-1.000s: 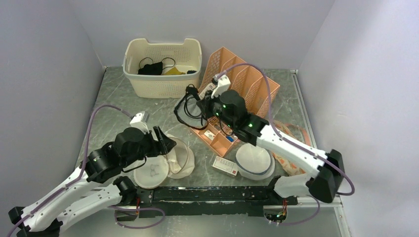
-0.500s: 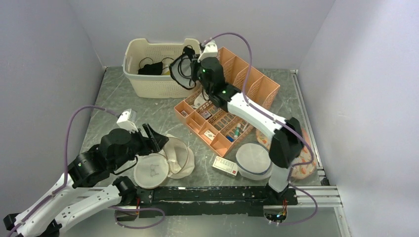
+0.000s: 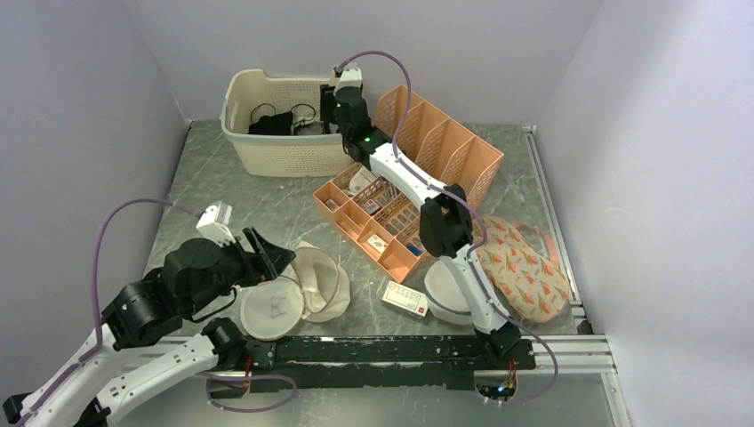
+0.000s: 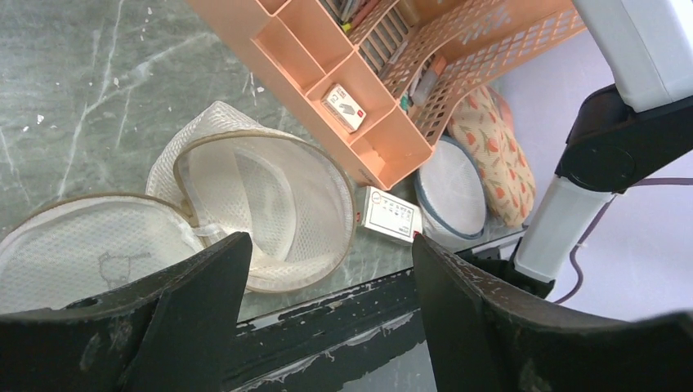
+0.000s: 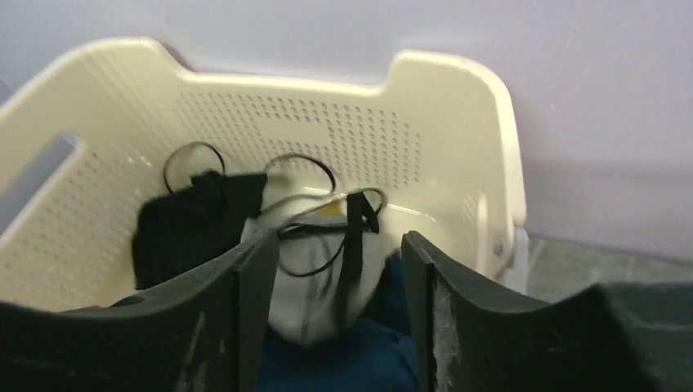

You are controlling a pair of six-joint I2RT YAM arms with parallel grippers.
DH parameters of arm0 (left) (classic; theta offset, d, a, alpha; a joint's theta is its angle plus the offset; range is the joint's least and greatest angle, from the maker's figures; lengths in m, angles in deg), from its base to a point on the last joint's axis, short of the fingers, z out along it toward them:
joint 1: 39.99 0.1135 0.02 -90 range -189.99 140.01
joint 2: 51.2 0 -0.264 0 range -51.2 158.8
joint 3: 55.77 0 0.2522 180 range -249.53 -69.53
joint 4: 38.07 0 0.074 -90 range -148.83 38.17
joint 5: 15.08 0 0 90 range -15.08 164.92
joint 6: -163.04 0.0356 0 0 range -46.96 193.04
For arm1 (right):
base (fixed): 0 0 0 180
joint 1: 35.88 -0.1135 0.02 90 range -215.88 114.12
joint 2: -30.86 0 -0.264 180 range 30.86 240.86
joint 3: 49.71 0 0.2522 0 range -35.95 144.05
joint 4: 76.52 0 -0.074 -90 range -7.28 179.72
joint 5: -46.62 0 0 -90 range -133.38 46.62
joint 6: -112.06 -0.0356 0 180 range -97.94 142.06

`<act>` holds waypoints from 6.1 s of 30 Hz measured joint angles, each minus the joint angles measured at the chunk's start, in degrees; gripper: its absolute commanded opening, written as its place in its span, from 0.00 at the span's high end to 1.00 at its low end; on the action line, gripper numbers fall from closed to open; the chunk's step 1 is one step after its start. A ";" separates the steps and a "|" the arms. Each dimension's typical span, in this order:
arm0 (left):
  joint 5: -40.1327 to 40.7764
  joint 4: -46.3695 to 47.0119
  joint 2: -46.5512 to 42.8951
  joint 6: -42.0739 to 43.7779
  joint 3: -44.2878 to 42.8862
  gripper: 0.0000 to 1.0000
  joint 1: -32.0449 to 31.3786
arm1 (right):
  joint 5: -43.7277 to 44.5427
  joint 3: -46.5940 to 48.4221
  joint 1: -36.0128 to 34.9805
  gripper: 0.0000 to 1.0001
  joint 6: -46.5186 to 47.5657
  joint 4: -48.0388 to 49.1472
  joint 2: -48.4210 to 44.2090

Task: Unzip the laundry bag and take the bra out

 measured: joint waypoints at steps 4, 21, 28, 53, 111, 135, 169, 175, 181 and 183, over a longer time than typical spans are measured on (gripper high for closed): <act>0.02 -0.76 -2.16 -1.70 0.39 0.16 0.00 | -2.34 -8.61 0.61 0.28 1.40 -3.10 -5.27; 1.42 -0.33 3.63 -1.14 1.66 0.15 0.00 | -14.53 -57.72 -15.37 0.15 -4.48 -12.46 -52.78; 1.40 0.44 6.01 -1.18 2.56 0.15 0.00 | -20.85 -71.01 -21.14 0.16 -8.48 -16.55 -54.01; 3.48 -0.39 15.08 -6.23 10.25 0.20 0.00 | -1.14 -96.26 -19.06 0.99 -19.93 -14.51 -73.70; 30.40 -28.13 34.21 0.17 -22.03 0.93 -0.02 | -12.98 -85.02 -17.79 0.95 -19.80 -6.38 -65.55; 28.63 -18.53 30.42 12.61 -13.94 0.93 -0.02 | -37.07 -69.68 -7.23 0.17 -3.26 -9.88 -61.88; 1.40 3.69 -7.91 -7.72 11.45 0.06 -0.02 | -76.54 -75.43 -2.14 1.00 -14.40 20.15 -47.74; -1.57 15.50 -10.88 -9.81 21.49 0.05 -0.02 | -76.13 -75.93 -2.12 1.00 -16.68 22.10 -50.60; -2.69 25.73 -7.63 -9.42 26.97 0.09 -0.02 | -75.43 -76.35 -2.12 1.00 -19.15 23.58 -52.35; -2.75 29.29 -7.45 -8.72 28.46 0.14 -0.02 | -75.47 -76.43 -2.12 1.00 -20.17 24.09 -52.33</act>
